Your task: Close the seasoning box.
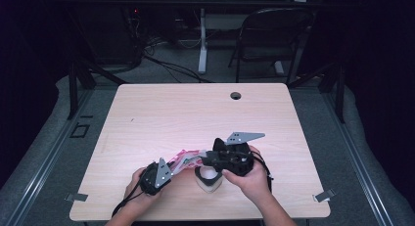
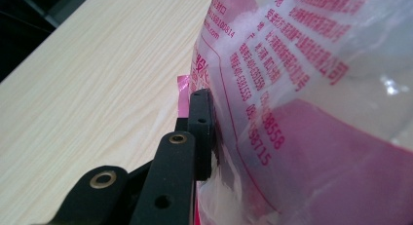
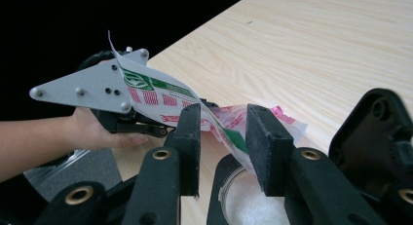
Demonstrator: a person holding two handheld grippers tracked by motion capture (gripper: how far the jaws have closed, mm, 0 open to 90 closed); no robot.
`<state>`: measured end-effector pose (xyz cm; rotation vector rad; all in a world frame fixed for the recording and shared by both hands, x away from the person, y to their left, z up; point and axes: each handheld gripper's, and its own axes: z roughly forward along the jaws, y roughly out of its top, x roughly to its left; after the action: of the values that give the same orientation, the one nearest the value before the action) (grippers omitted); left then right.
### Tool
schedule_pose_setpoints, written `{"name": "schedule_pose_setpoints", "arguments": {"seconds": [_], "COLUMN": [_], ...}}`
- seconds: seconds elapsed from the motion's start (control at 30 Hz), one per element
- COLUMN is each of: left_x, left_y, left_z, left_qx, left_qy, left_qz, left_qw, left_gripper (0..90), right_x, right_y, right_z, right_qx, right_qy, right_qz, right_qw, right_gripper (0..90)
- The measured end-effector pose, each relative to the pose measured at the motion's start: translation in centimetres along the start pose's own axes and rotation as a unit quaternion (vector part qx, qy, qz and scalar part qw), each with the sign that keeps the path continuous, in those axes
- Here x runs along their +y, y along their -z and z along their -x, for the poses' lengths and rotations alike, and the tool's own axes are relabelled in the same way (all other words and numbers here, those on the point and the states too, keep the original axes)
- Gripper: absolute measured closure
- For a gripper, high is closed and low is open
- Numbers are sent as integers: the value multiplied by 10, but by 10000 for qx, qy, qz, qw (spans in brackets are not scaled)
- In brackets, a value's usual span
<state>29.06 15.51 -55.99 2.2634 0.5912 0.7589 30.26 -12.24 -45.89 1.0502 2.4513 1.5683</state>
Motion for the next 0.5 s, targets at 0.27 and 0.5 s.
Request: {"name": "schedule_pose_setpoints", "arguments": {"seconds": [0.27,0.5], "left_x": [-4,-10], "left_y": [0,0], "left_z": [-8,-19], "left_qx": [-108,-279], "left_qy": [317,827], "left_qz": [76,170], "left_qw": [9994,9960], "left_gripper": [820,865], "right_x": [2,4], "right_y": [6,10], "right_z": [2,2], "right_qx": [-26,-41], "right_qy": [-68,-101], "right_qz": [205,300], "right_qw": [9998,9995], "right_gripper": [650,639]}}
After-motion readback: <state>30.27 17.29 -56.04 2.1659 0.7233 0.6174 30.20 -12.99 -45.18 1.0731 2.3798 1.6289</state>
